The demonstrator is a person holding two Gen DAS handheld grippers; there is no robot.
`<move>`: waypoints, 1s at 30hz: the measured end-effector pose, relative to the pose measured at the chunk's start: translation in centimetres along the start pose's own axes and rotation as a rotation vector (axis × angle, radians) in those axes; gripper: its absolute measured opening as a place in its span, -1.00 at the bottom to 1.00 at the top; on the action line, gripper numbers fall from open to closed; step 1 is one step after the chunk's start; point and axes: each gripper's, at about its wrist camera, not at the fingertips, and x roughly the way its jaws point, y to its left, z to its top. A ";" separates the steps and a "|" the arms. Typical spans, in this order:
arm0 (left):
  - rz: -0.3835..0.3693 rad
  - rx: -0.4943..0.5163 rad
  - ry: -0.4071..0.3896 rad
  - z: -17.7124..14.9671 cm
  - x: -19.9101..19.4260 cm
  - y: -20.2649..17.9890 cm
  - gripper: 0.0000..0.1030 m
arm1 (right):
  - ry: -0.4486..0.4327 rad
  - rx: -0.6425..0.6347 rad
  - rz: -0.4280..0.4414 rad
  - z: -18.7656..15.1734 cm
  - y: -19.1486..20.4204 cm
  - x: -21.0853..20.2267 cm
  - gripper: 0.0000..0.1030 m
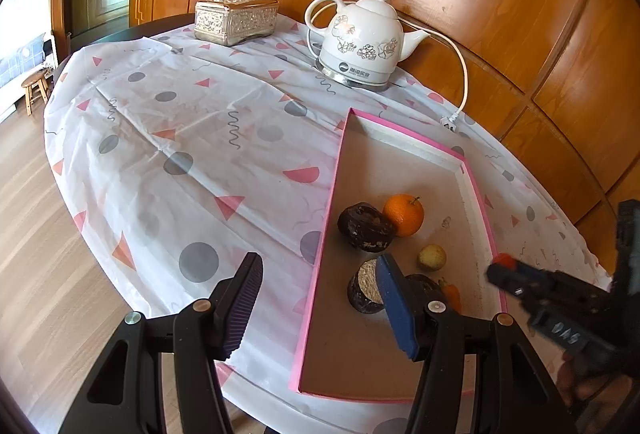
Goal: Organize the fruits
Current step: 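Carry the tomato into the tray and open the right tool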
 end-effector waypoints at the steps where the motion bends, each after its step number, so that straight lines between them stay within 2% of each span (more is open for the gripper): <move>1: -0.001 0.000 0.000 0.0 0.0 0.0 0.15 | 0.010 -0.009 -0.006 -0.1 0.3 0.4 -0.41; 9: -0.004 0.004 0.005 -0.1 0.1 -0.1 0.15 | 0.047 -0.080 -0.066 -0.7 1.7 1.8 -0.40; 17: -0.005 0.013 0.004 -0.1 0.0 -0.3 0.15 | 0.016 -0.079 -0.053 -1.2 2.0 0.8 -0.37; 24: -0.008 0.022 -0.003 0.0 -0.2 -0.6 0.15 | -0.055 -0.013 -0.037 -1.6 1.1 -1.8 -0.35; 30: -0.016 0.040 0.001 -0.1 -0.3 -1.1 0.16 | -0.123 0.103 -0.067 -3.0 -2.0 -5.0 -0.35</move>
